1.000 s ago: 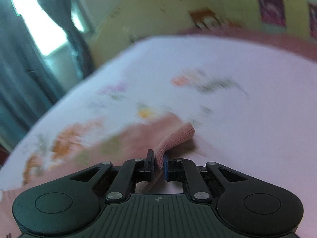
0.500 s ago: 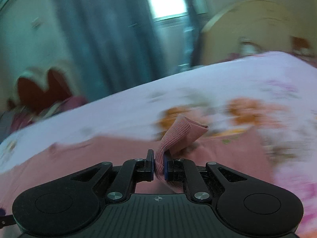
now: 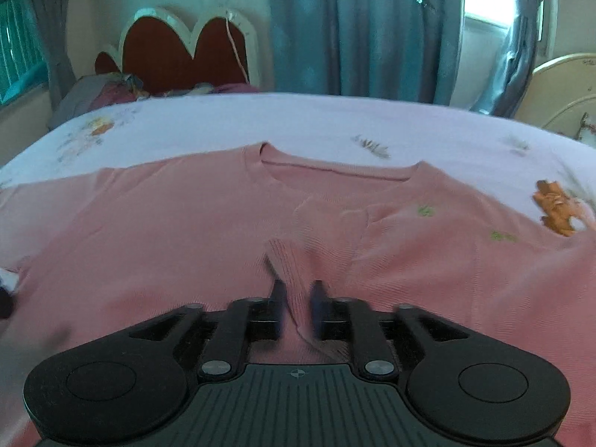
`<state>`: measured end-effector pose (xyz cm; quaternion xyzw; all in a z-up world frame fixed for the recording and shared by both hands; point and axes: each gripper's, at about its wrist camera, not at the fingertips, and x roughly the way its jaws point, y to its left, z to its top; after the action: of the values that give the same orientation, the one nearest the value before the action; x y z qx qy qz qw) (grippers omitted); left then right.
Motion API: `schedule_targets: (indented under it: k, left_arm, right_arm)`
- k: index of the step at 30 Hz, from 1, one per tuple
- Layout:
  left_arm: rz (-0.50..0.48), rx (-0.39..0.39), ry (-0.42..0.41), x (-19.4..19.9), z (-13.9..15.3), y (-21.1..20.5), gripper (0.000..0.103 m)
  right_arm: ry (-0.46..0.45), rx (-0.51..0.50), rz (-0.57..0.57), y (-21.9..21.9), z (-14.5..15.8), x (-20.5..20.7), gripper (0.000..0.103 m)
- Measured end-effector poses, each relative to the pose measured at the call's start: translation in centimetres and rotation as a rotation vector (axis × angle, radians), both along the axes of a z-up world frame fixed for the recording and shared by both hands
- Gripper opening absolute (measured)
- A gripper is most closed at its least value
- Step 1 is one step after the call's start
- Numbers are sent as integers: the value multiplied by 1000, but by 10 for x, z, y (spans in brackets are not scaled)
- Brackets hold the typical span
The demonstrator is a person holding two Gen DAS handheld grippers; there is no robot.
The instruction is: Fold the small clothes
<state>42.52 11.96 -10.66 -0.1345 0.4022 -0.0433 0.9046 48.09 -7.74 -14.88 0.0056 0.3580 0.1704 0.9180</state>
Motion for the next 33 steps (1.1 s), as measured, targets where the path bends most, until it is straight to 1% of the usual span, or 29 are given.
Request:
schedule_targets:
  k: [1, 2, 4, 5, 6, 7, 8, 11, 13, 14, 15, 16, 17, 18, 20, 21, 22, 24, 25, 26, 27, 29, 30, 31, 32, 33]
  left_arm:
    - [-16, -20, -5, 7, -1, -4, 96]
    - [-35, -46, -7, 15, -2, -12, 95]
    - [-77, -113, -1, 32, -7, -33, 90]
    - [-99, -144, 4, 41, -11, -44, 88]
    - [-118, -163, 16, 50, -16, -53, 82]
    - [-142, -180, 32, 59, -21, -64, 77]
    - [-162, -185, 38, 66, -25, -73, 74]
    - [-206, -142, 53, 85, -37, -100, 64]
    - [-227, -120, 72, 95, -44, -113, 47]
    - [-234, -115, 80, 98, -47, -117, 43]
    - [-242, -113, 87, 102, -50, -121, 36]
    - [-246, -110, 90, 105, -53, -125, 31]
    - [-248, -106, 91, 108, -54, -127, 29]
    - [-245, -104, 89, 111, -55, -130, 25]
    - [-247, -110, 85, 112, -55, -131, 13]
    - [-252, -111, 77, 112, -53, -131, 6]
    - [-254, -111, 48, 110, -49, -131, 5]
    - [-254, -108, -39, 98, -33, -128, 5]
    - [-242, -111, -76, 91, -25, -124, 6]
    - [-221, -119, -105, 84, -18, -117, 6]
    - [-191, -118, -134, 76, -13, -108, 6]
    - [-124, -90, -171, 60, -8, -87, 6]
    - [-94, -72, -173, 54, -11, -75, 6]
    - [-86, -52, -150, 52, -17, -67, 5]
    - [-82, -42, -107, 52, -27, -62, 6]
    - [-76, -50, -69, 52, -38, -57, 6]
  right_arm:
    - [-28, -10, -23, -10, 3, -6, 72]
    - [-43, -12, -33, -23, 5, -12, 75]
    - [-19, 7, -61, -48, 9, -17, 74]
    - [6, 25, -81, -64, 7, -22, 61]
    - [29, 34, -104, -79, 8, -29, 42]
    - [53, 41, -141, -94, 7, -35, 37]
    - [70, 51, -178, -111, 7, -44, 35]
    - [98, 74, -330, -159, 2, -62, 35]
    - [124, 91, -452, -189, -4, -67, 35]
    - [133, 97, -502, -204, -7, -68, 35]
    - [137, 108, -539, -217, -8, -67, 35]
    - [139, 139, -546, -226, -9, -64, 35]
    - [142, 160, -544, -232, -10, -59, 35]
    - [145, 173, -535, -235, -12, -53, 35]
    - [142, 172, -505, -236, -13, -44, 35]
    - [141, 166, -494, -236, -14, -41, 35]
    - [139, 151, -486, -235, -16, -40, 35]
    - [128, 120, -471, -232, -18, -40, 34]
    - [122, 99, -464, -231, -19, -41, 32]
    - [116, 86, -462, -232, -22, -41, 26]
    - [112, 95, -462, -233, -23, -42, 26]
    - [108, 98, -454, -235, -24, -43, 26]
    - [105, 93, -449, -234, -25, -43, 26]
    - [103, 85, -444, -233, -25, -43, 26]
    - [101, 74, -438, -232, -24, -44, 26]
    - [97, 62, -432, -230, -25, -44, 26]
